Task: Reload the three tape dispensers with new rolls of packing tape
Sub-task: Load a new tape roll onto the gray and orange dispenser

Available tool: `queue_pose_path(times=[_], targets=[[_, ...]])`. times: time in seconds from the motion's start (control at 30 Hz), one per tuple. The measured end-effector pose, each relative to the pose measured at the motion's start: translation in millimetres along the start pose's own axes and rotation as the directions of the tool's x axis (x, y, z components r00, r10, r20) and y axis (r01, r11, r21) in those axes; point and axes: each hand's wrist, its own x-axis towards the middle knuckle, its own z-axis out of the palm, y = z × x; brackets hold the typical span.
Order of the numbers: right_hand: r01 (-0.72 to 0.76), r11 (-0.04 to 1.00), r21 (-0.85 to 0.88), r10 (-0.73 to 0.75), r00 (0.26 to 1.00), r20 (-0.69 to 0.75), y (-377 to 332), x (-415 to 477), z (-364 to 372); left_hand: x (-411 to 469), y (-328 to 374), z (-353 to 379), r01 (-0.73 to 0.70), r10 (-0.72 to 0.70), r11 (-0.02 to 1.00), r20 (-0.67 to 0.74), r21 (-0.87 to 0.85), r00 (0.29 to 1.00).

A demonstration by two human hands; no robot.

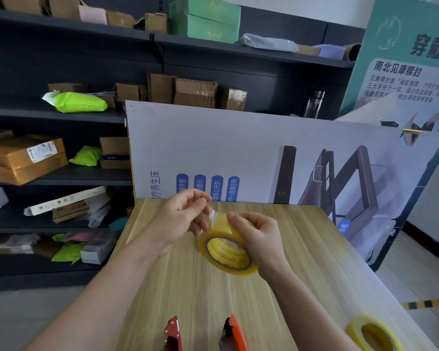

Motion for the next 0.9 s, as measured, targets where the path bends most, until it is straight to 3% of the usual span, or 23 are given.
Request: queue_pose_path(times=[0.1, 0.27, 0.4, 0.5, 0.63, 0.77, 0.9], targets=[[0.009, 0.999, -0.037, -0.009, 1.0, -0.002, 0.7, 0.0, 2.0, -0.6, -1.0, -3.2, 0.008, -0.009, 1.0, 0.003, 0.03, 1.0], [0.003, 0.999, -0.038, -0.002, 0.999, 0.049, -0.2, -0.7, 2.6, -0.5, -0.4, -6.9, -0.101, 0.096, 0.987, 0.041, 0.129, 0.994], [-0.165, 0.984, 0.071, 0.149, 0.971, 0.187, -3.7, 1.7, -7.4, -6.3, -1.2, -15.7, -0.248, 0.183, 0.928, 0.241, 0.278, 0.953], [-0.266, 0.962, 0.069, 0.238, 0.933, 0.269, -1.5, 2.5, -13.6, -6.4, -6.5, -17.7, -0.301, 0.189, 0.877, 0.306, 0.375, 0.933], [-0.334, 0.942, 0.044, 0.291, 0.873, 0.39, 3.8, 1.9, -19.4, -4.8, -14.0, -17.3, -0.23, 0.114, 0.932, 0.377, 0.279, 0.919], [-0.442, 0.896, 0.043, 0.378, 0.809, 0.451, 11.3, 2.8, -22.5, -6.1, -25.0, -20.9, 0.01, -0.064, 0.994, 0.508, 0.11, 0.859], [-0.521, 0.853, 0.018, 0.447, 0.749, 0.488, 26.6, 0.5, -23.4, -10.8, -48.4, -10.3, 0.12, -0.158, 0.986, 0.412, 0.118, 0.897]])
